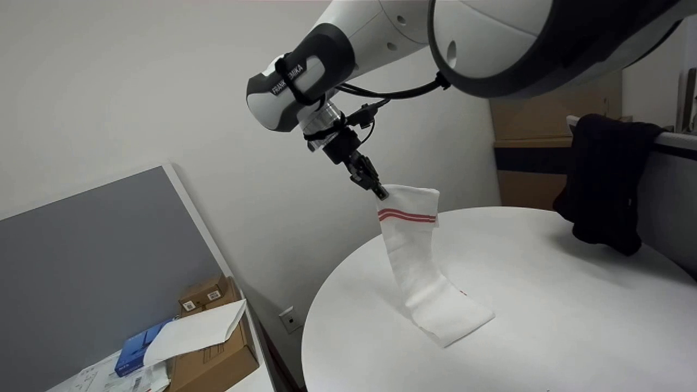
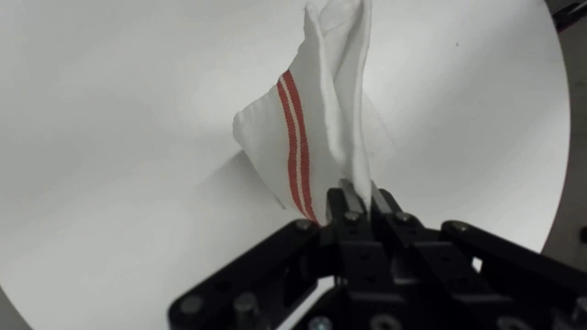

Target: Fold the white and red cloth on the table

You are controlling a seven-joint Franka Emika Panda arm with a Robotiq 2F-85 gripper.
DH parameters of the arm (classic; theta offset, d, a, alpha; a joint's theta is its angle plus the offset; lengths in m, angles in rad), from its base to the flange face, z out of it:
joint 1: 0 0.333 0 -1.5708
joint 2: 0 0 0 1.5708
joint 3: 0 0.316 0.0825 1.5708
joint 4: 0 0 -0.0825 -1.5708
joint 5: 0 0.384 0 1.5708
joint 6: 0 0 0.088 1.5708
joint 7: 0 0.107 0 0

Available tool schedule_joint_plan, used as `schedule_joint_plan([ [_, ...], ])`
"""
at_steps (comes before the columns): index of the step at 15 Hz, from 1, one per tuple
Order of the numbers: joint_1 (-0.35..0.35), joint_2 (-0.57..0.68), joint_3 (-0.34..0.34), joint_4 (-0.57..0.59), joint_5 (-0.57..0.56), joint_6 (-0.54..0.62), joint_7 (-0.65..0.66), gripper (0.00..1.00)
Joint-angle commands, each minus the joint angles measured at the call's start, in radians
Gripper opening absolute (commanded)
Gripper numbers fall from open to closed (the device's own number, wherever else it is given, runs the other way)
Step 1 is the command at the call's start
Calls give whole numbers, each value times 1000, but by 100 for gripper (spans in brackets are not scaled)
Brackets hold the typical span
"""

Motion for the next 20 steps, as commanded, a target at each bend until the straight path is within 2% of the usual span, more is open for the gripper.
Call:
schedule_joint_plan([
  [1, -17, -92, 24, -160, 7, -48, -81, 1],
  [14, -66, -299, 54, -747, 4, -32, -204, 1],
  [20, -88, -347, 71, -919, -1, -1, -187, 1],
])
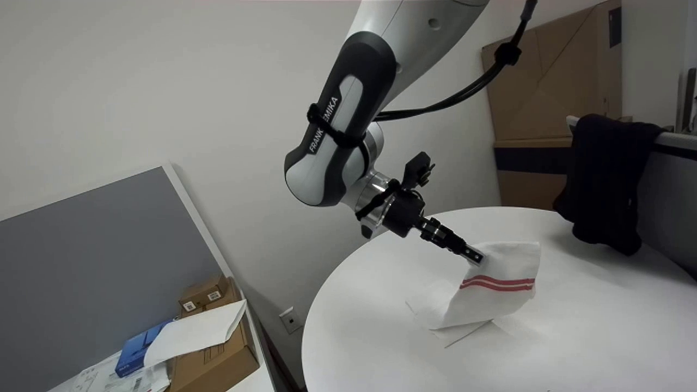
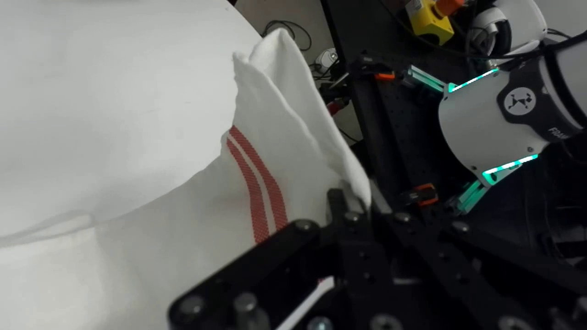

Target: Fold the white and red cloth on the table

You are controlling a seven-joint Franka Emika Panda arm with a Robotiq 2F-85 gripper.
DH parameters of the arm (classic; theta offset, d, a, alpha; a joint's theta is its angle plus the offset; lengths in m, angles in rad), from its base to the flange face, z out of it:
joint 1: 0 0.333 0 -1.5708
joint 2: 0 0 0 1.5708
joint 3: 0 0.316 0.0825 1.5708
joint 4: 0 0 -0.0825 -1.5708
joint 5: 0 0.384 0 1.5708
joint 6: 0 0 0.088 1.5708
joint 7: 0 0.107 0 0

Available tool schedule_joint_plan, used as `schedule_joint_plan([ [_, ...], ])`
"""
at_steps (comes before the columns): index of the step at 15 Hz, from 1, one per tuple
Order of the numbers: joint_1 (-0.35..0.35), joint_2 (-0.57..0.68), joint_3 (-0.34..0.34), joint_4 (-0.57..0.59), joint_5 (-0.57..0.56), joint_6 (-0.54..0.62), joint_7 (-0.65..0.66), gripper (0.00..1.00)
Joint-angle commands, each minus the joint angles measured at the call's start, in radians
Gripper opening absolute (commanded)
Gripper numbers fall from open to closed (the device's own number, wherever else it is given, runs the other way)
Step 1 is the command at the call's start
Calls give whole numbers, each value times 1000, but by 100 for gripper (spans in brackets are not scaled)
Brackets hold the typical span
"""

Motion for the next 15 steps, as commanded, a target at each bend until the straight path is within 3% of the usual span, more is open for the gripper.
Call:
schedule_joint_plan([
  [1, -27, -70, 14, -116, -1, 57, 8, 1],
  [5, -46, -45, -6, -54, 7, 123, 47, 1],
  [15, -68, 204, -90, 415, 4, 50, 96, 1],
])
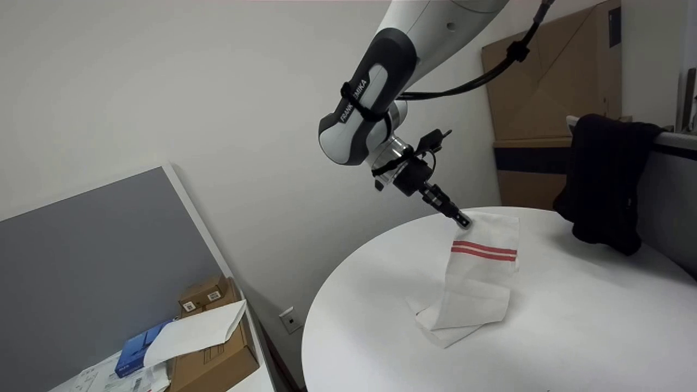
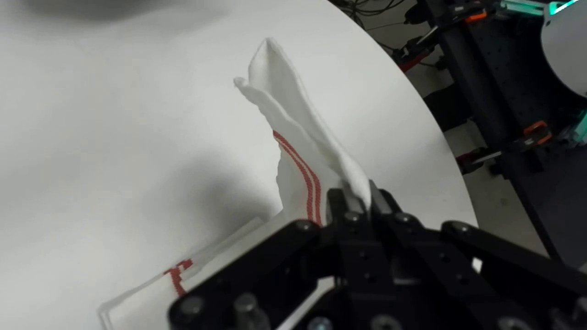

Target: Fold the white and red cloth on the table

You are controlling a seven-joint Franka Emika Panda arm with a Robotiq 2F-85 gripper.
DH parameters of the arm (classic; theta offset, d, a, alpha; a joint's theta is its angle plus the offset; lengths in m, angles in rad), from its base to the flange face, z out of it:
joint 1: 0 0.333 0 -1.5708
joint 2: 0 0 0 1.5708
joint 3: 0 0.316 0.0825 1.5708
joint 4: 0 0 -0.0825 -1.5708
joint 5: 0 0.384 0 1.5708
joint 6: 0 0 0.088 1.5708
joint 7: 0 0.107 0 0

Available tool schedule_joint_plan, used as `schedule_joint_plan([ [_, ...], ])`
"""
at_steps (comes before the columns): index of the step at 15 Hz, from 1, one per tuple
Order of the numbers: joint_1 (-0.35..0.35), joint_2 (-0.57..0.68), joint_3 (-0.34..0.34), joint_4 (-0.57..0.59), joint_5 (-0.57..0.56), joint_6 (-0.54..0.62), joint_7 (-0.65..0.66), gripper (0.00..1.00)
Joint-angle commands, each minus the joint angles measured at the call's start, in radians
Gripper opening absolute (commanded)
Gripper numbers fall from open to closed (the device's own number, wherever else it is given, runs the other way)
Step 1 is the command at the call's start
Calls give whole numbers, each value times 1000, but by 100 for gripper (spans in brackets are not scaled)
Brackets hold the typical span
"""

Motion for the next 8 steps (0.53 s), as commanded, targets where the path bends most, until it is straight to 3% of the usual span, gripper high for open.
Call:
schedule_joint_plan([
  [1, 21, 131, -25, 181, -9, -46, 36, 1],
  [8, 27, 326, -58, 437, 4, -62, 97, 1],
])
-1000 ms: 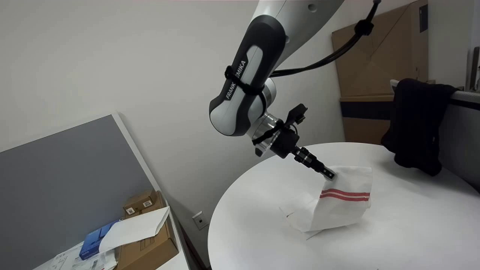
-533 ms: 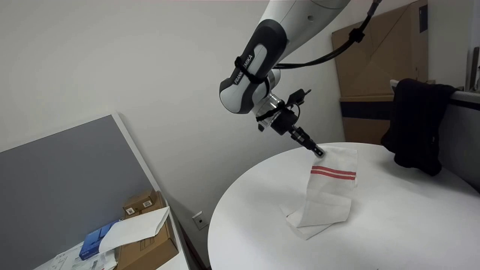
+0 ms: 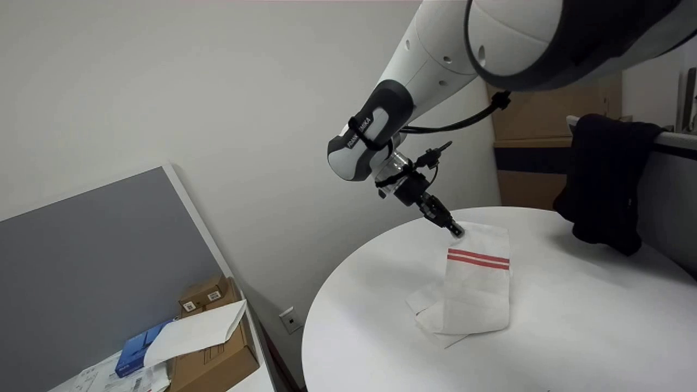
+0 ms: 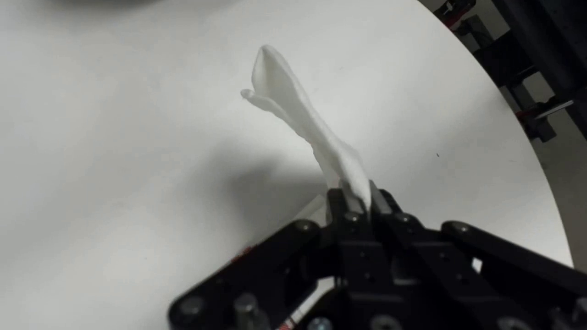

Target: Fold the white and red cloth on the table

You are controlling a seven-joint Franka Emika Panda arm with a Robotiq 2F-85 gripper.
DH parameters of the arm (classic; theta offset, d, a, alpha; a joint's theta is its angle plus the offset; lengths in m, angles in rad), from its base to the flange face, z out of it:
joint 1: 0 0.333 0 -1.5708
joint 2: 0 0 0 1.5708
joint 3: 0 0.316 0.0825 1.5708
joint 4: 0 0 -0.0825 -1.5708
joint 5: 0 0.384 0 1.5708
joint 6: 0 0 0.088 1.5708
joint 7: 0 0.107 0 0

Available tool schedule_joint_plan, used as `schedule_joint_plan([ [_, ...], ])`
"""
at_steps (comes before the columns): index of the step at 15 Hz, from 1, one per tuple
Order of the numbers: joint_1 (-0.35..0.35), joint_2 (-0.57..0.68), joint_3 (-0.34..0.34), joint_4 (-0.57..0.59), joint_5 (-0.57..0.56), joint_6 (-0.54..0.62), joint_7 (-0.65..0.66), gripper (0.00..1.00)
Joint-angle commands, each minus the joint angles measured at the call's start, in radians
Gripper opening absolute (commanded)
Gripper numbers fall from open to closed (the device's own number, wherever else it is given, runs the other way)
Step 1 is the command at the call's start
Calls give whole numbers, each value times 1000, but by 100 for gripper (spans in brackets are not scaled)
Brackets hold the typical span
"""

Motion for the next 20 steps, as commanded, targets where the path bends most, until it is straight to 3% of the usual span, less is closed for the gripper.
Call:
schedule_joint_plan([
  [1, 25, 148, -37, 227, 3, -63, 35, 1],
  [5, 43, 262, -60, 386, 11, -119, 52, 1],
  [10, 52, 361, -33, 544, 29, -181, 66, 1],
  [14, 94, 336, -23, 610, 98, -166, 12, 1],
  [17, 124, 295, 5, 626, 67, -133, -34, 1],
  [19, 142, 285, 0, 640, 53, -123, -57, 1],
  [20, 160, 320, -40, 707, 82, -149, -74, 1],
])
